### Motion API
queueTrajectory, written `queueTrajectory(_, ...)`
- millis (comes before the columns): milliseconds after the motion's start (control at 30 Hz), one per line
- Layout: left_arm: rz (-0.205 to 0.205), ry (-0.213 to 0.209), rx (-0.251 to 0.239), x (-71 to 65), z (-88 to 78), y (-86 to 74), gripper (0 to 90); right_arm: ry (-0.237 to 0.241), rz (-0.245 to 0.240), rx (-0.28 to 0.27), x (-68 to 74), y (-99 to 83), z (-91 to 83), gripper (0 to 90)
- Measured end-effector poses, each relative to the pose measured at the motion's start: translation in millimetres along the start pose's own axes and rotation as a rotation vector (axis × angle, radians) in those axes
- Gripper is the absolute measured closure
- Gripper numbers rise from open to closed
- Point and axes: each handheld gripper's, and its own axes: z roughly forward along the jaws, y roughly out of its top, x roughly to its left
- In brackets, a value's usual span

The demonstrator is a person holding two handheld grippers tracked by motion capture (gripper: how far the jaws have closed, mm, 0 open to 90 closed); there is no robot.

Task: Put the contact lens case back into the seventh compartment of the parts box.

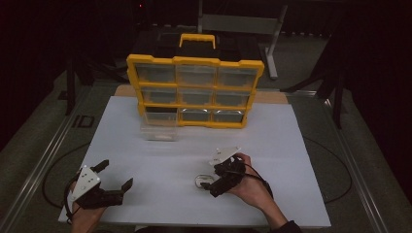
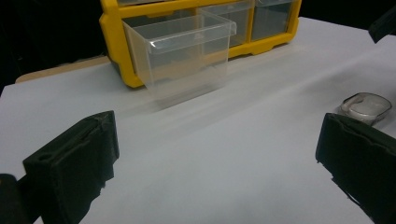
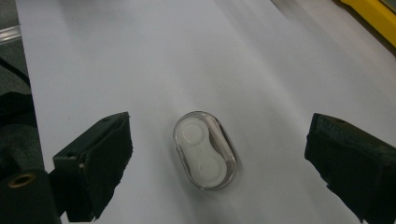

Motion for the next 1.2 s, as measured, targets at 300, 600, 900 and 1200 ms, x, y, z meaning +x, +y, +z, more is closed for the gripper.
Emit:
queueTrajectory(300,0.001,0.001,0.0,0.0,-0.1,0.0,0.5,0.025,0.003,0.036,-5.4,0.9,14.5,7.4)
queueTrajectory(600,0.001,-0.001,0.0,-0.1,0.1,-0.2,0.4,0.059,0.009,0.102,-8.7,0.7,29.9,7.5)
queueTrajectory(900,0.003,-0.001,0.002,-0.4,0.3,-0.3,0.5,0.073,-0.034,0.186,-8.1,-0.6,44.5,13.4)
queueTrajectory(1200,0.005,-0.001,0.005,-0.8,0.3,-0.3,0.5,0.116,-0.046,0.24,-10.7,-4.9,54.8,41.4)
